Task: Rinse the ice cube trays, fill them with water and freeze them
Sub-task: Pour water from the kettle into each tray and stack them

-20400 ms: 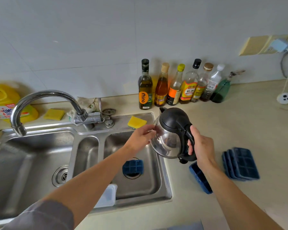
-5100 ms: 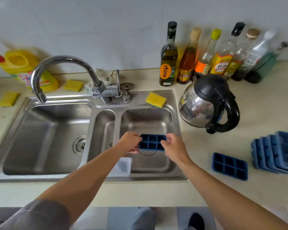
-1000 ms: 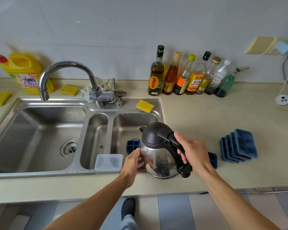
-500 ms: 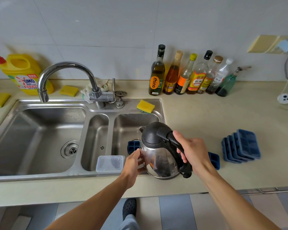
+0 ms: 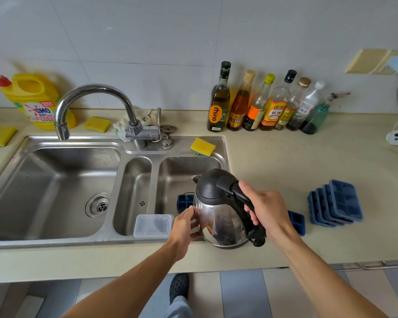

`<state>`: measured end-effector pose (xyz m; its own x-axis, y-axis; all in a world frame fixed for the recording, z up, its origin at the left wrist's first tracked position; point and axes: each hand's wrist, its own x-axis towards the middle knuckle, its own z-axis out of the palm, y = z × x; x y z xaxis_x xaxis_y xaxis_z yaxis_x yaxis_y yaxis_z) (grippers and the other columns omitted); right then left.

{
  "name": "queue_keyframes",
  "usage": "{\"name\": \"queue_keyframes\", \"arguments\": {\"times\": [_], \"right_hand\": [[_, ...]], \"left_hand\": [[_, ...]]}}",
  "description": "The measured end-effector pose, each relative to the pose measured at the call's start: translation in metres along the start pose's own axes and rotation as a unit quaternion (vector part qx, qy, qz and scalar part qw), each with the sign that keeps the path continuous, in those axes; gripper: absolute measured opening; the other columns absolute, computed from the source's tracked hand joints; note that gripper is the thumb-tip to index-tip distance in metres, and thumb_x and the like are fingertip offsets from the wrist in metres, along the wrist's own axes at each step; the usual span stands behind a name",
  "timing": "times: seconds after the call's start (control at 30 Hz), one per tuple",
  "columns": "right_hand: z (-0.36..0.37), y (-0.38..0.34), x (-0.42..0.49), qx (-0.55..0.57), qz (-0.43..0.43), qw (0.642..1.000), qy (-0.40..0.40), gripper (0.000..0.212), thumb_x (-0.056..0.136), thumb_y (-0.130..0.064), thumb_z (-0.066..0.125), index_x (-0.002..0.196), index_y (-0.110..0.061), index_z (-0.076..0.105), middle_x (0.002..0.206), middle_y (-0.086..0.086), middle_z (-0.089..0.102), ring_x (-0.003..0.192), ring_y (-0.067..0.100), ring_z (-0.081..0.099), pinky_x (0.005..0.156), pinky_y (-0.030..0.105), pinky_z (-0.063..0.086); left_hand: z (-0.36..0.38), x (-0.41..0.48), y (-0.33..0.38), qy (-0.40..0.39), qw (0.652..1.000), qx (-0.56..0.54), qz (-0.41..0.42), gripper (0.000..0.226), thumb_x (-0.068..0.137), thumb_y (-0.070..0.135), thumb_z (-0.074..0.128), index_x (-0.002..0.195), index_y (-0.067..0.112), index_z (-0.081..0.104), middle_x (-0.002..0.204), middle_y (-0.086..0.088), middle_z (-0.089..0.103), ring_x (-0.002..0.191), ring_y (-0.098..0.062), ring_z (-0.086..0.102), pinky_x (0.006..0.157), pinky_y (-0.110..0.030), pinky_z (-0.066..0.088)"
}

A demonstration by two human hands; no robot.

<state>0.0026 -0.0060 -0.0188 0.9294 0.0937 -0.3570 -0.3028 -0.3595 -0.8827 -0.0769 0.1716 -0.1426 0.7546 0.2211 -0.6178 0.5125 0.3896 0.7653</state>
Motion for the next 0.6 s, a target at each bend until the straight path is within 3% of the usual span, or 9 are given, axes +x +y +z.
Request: {"name": "queue_keyframes", "arguments": {"times": [0.37,0.5,0.6], "right_hand": [[0.000,0.000,-0.002,-0.001,-0.008,1.000,-0.009,0.056,0.087,-0.054,0.071,0.048,-0.014,0.068,0.052,0.006,0.062,0.039,0.013,0.049,0.039,0.022,0.041],[-0.001,0.001,-0.002,-0.010,-0.011,1.000,-0.012,0.061,0.087,-0.055,0.070,0.053,-0.004,0.066,0.053,0.008,0.063,0.040,0.015,0.049,0.039,0.023,0.042],[-0.001,0.001,-0.002,-0.020,-0.014,1.000,-0.010,0.067,0.087,-0.056,0.070,0.058,0.004,0.063,0.053,0.008,0.063,0.039,0.015,0.048,0.039,0.023,0.041]], "left_hand": [[0.000,-0.005,0.000,0.009,1.000,-0.025,-0.006,0.044,0.109,0.031,0.037,0.081,0.009,0.062,0.109,-0.025,0.070,0.106,-0.039,0.064,0.100,-0.055,0.054],[-0.001,-0.009,-0.001,0.004,1.000,-0.026,-0.006,0.040,0.107,0.028,0.039,0.080,0.010,0.062,0.100,-0.022,0.070,0.099,-0.036,0.062,0.098,-0.056,0.053],[-0.001,-0.012,-0.003,0.006,1.000,-0.024,-0.008,0.037,0.106,0.027,0.040,0.081,0.009,0.061,0.109,-0.026,0.068,0.101,-0.036,0.062,0.096,-0.053,0.054]]}}
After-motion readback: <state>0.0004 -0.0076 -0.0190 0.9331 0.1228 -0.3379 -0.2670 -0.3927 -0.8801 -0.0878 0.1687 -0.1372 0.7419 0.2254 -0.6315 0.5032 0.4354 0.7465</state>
